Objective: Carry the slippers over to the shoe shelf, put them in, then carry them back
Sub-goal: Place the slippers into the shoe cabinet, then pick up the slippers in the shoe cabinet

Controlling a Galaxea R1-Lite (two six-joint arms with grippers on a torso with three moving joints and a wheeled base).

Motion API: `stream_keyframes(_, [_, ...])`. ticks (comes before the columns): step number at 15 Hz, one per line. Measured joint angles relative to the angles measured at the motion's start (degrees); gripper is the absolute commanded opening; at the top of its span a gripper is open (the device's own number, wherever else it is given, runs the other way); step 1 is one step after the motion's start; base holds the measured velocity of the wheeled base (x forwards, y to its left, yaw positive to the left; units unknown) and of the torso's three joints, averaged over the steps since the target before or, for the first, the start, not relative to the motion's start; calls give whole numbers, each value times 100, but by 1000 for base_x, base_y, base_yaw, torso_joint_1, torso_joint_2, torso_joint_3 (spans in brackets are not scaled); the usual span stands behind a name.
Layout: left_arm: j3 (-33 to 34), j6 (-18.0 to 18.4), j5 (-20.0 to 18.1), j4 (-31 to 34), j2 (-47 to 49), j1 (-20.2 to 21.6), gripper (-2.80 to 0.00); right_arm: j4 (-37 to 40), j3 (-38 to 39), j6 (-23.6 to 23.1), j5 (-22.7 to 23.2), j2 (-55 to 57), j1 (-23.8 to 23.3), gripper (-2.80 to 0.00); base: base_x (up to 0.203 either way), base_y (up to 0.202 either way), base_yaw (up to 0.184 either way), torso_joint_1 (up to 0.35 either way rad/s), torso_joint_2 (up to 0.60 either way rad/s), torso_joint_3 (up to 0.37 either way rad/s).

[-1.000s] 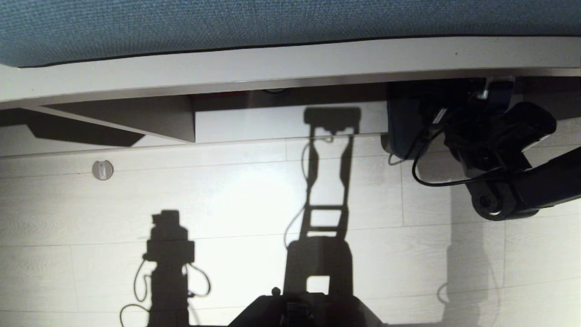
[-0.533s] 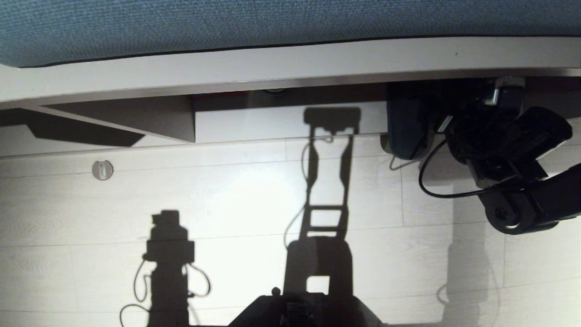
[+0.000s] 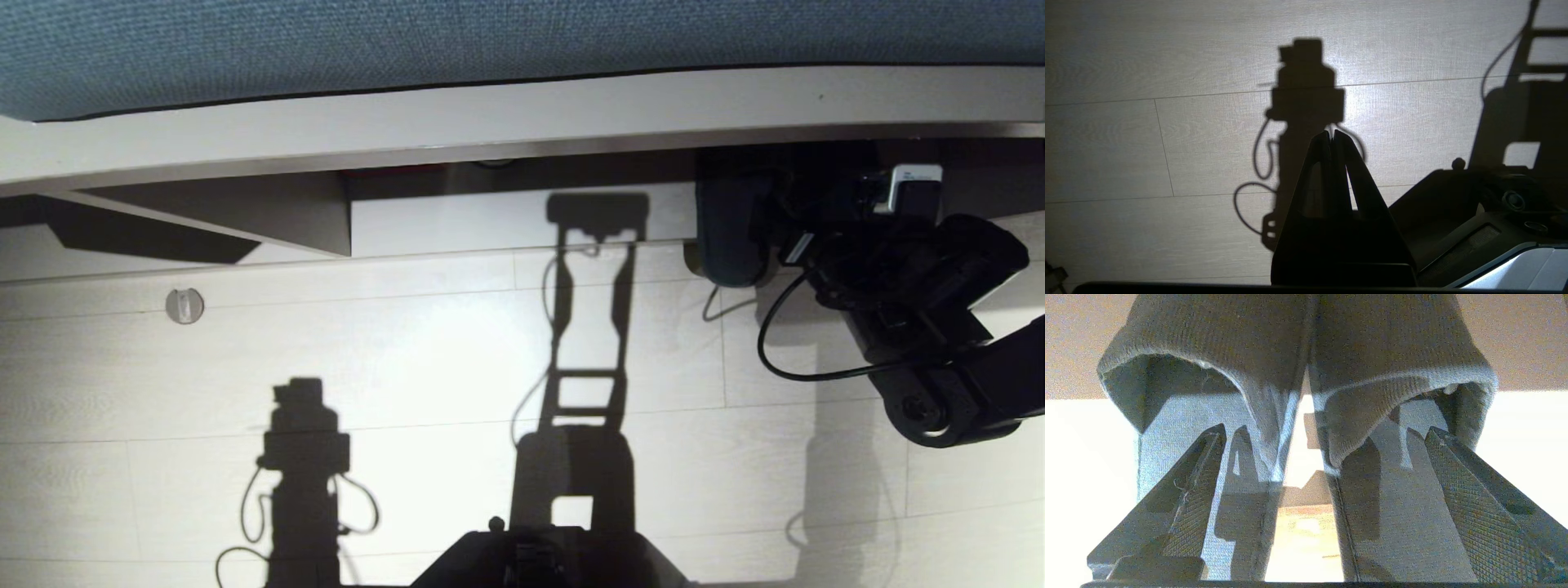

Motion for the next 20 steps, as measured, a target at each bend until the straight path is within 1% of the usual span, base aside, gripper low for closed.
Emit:
stream_keyframes(4, [0, 2, 0, 0, 0, 0, -280, 50, 456, 11, -22, -521, -2, 0, 0, 0, 0, 0, 0, 0])
stream_keyframes(7, [0, 4, 0, 0, 0, 0, -280, 276, 819, 118, -20, -1033, -7, 0, 0, 0, 0, 0, 0, 0])
stream_keyframes(13, [0, 4, 0, 0, 0, 0, -280, 537, 1417, 125, -20, -1794, 6, 0, 0, 0, 0, 0, 0, 0])
stream_keyframes(19, [0, 2, 0, 1, 0, 0, -280, 701, 2521, 124, 19, -2668, 119, 0, 0, 0, 0, 0, 0, 0])
stream_keyframes(20, [0, 2, 0, 2, 0, 0, -280, 712, 2645, 123, 24, -2776, 122, -280, 0, 0, 0, 0, 0, 0])
